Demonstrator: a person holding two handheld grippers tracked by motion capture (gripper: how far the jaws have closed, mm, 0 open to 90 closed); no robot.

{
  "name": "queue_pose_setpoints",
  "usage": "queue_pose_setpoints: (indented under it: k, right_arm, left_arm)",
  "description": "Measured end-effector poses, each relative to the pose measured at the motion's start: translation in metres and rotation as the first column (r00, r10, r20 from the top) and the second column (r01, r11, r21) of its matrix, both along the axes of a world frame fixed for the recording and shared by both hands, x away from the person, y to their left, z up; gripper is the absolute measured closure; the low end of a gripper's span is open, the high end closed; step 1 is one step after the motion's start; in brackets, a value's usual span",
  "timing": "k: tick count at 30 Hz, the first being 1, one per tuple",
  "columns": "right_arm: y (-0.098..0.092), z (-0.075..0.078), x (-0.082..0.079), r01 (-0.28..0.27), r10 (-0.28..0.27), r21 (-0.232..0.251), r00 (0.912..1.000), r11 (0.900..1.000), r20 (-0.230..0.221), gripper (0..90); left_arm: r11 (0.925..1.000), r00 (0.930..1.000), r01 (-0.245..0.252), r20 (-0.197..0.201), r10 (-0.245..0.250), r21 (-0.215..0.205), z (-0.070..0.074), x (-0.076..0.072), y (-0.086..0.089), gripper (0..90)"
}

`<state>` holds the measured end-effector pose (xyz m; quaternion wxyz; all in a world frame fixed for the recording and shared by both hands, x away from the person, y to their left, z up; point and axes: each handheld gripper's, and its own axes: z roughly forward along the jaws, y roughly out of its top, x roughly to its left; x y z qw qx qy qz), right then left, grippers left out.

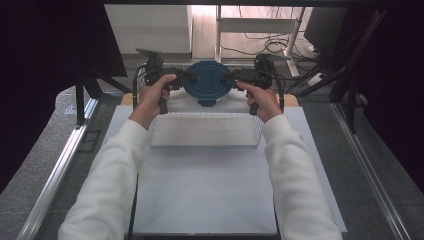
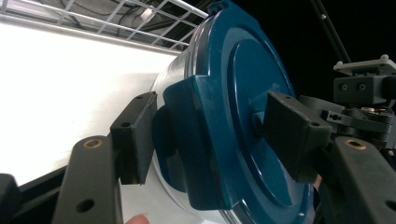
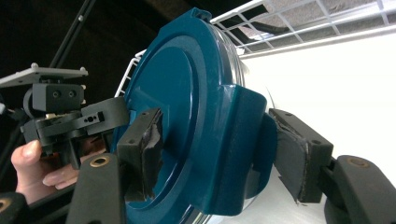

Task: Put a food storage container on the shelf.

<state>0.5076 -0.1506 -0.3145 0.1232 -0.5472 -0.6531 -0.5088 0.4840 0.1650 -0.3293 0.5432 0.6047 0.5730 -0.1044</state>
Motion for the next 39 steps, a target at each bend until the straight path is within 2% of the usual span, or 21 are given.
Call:
queue_pose_setpoints:
  k: [6,12,13,14,15,16,17,20,22,24,25,26,28,29,31,34,35,36,37,38,39]
  right_arm:
    - [-0.001,-0.005,0.004,0.017,-0.016,0.021,0.9992,1.000,-0.037,36.4]
    - [-0.002,-0.008,0.004,0.016,-0.015,0.031,0.9997,0.999,-0.017,35.3]
    - [-0.002,-0.008,0.004,0.015,-0.014,0.028,0.9998,0.999,-0.013,34.5]
    - [-0.002,-0.008,0.004,0.015,-0.014,0.028,0.9998,0.999,-0.013,34.5]
    - [-0.001,-0.007,0.001,0.033,-0.033,-0.003,0.9994,0.999,0.011,27.6]
    - [-0.001,-0.007,0.001,0.033,-0.033,-0.003,0.9994,0.999,0.011,27.6]
    - [-0.001,-0.003,-0.002,0.045,-0.043,-0.043,0.9980,0.998,0.047,22.5]
    - [-0.005,0.004,-0.011,0.050,-0.048,-0.014,0.9954,0.999,0.083,18.4]
    - [-0.004,0.009,-0.022,0.052,-0.048,-0.019,0.9873,0.998,0.151,13.6]
    - [-0.003,0.014,-0.034,0.074,-0.059,-0.065,0.9758,0.995,0.210,12.0]
    - [-0.003,0.016,-0.039,0.089,-0.067,-0.084,0.9689,0.992,0.238,11.5]
    - [-0.003,0.017,-0.044,0.090,-0.065,-0.089,0.9646,0.992,0.256,11.4]
    - [-0.004,0.019,-0.054,0.080,-0.053,-0.087,0.9584,0.993,0.281,11.2]
    - [-0.005,0.020,-0.058,0.073,-0.043,-0.092,0.9548,0.993,0.294,11.2]
    - [-0.007,0.020,-0.068,0.061,-0.023,-0.108,0.9470,0.992,0.320,11.6]
    - [-0.012,0.020,-0.087,0.034,0.023,-0.150,0.9313,0.988,0.363,16.0]
    - [-0.014,0.019,-0.095,0.021,0.040,-0.156,0.9251,0.988,0.378,16.9]
    - [-0.017,0.017,-0.103,0.014,0.051,-0.162,0.9191,0.987,0.391,17.2]
    - [-0.020,0.015,-0.111,0.010,0.059,-0.170,0.9141,0.985,0.401,17.6]
    - [-0.020,0.015,-0.111,0.010,0.059,-0.170,0.9141,0.985,0.401,17.6]
    - [-0.029,0.008,-0.131,0.004,0.084,-0.198,0.8969,0.980,0.434,18.5]
  left_arm:
    - [0.9997,0.9998,-0.019,-0.011,0.019,-0.015,-0.005,0.004,-0.001,36.4]
    - [0.9995,0.9997,-0.020,0.015,0.021,-0.022,-0.007,0.004,-0.002,35.5]
    - [0.9991,0.9985,-0.043,0.035,0.043,0.001,-0.006,0.003,-0.002,34.0]
    - [0.9991,0.9985,-0.043,0.035,0.043,0.001,-0.006,0.003,-0.002,29.7]
    - [0.9932,0.9919,-0.105,0.077,0.101,0.050,-0.002,-0.002,-0.001,27.2]
    - [0.9932,0.9919,-0.105,0.077,0.101,0.050,-0.002,-0.002,-0.001,24.9]
    - [0.9913,0.9871,-0.121,0.112,0.114,0.052,0.003,-0.008,0.001,21.5]
    - [0.9860,0.9765,-0.141,0.177,0.123,0.090,0.010,-0.021,0.006,19.3]
    - [0.9863,0.9732,-0.131,0.203,0.109,0.100,0.014,-0.031,0.007,19.3]
    - [0.9871,0.9710,-0.131,0.213,0.108,0.093,0.015,-0.036,0.007,19.3]
    - [0.9873,0.9679,-0.117,0.235,0.089,0.108,0.016,-0.047,0.005,19.4]
    - [0.9869,0.9657,-0.111,0.247,0.079,0.118,0.016,-0.053,0.004,19.5]
    - [0.9915,0.9649,-0.067,0.260,0.036,0.112,0.015,-0.066,0.000,19.6]
    - [0.9905,0.9616,-0.055,0.274,0.019,0.126,0.016,-0.074,-0.002,19.4]
    - [0.9821,0.9507,-0.067,0.310,0.010,0.176,0.015,-0.087,-0.005,19.9]
    - [0.9710,0.9400,-0.071,0.341,-0.011,0.228,0.009,-0.106,-0.006,20.9]
    - [0.9691,0.9383,-0.069,0.345,-0.017,0.237,0.006,-0.112,-0.006,21.3]
    - [0.9691,0.9383,-0.069,0.345,-0.017,0.237,0.006,-0.112,-0.006,22.0]
    - [0.9689,0.9363,-0.057,0.350,-0.032,0.241,-0.001,-0.123,-0.006,22.5]
    - [0.9689,0.9363,-0.057,0.350,-0.032,0.241,-0.001,-0.123,-0.006,22.7]
    - [0.9665,0.9339,-0.036,0.353,-0.058,0.254,-0.009,-0.136,-0.006,22.9]
